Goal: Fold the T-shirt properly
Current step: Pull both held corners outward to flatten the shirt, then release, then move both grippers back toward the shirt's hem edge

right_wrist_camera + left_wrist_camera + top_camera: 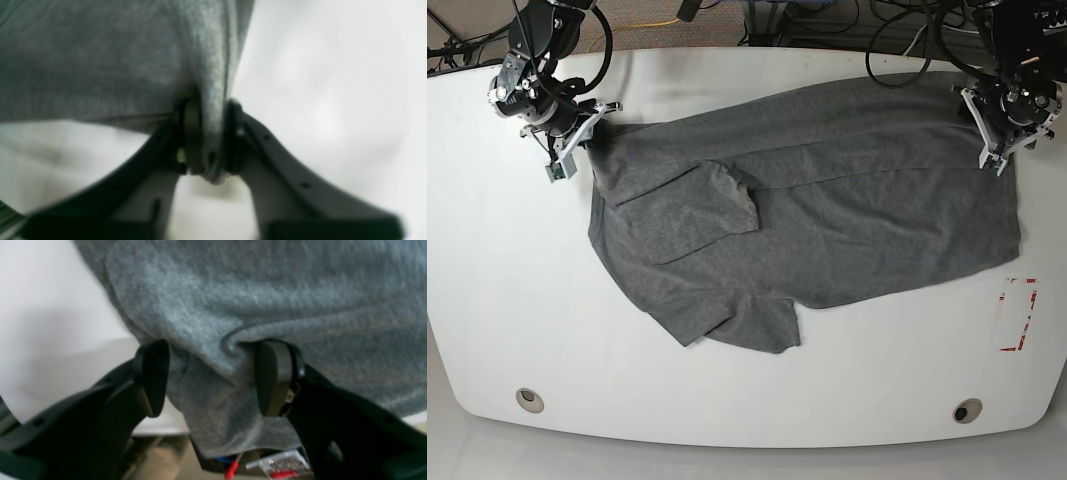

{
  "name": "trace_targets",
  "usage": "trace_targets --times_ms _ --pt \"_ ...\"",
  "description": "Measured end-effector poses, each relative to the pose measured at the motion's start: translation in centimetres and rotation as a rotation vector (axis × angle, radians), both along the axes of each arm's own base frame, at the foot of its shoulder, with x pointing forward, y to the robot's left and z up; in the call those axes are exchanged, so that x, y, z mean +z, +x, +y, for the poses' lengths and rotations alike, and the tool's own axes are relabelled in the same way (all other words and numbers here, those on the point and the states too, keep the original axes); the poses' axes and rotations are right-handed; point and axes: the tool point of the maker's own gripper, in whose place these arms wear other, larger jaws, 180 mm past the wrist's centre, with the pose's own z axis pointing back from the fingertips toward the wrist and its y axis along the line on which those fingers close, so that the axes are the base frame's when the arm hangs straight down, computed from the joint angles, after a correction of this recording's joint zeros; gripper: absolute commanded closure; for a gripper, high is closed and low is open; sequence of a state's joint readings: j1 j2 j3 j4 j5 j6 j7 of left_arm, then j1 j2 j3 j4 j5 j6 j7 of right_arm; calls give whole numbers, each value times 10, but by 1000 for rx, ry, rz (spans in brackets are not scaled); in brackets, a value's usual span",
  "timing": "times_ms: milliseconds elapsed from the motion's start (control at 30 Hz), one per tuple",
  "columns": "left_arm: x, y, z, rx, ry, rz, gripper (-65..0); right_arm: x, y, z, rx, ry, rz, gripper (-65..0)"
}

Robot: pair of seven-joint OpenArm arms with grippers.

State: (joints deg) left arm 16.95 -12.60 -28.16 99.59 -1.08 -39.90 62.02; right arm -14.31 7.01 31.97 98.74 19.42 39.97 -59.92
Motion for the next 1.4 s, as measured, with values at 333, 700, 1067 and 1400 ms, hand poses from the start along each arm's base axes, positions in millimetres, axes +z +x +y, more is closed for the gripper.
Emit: trace_targets --times_ms 333,700,1067,1400 --pt "0 23 -24 -150 45 16 -378 9 -57 -14 -20 -80 68 -73" --pt "6 16 -1 -194 99 54 -378 8 -96 -22 -83 -26 110 -181" --pt "34 30 2 -195 178 20 -378 37 -85 -32 -118 -45 10 -469" --pt "85 56 7 -105 132 -179 -378 64 -70 -50 -211 28 -96 -471"
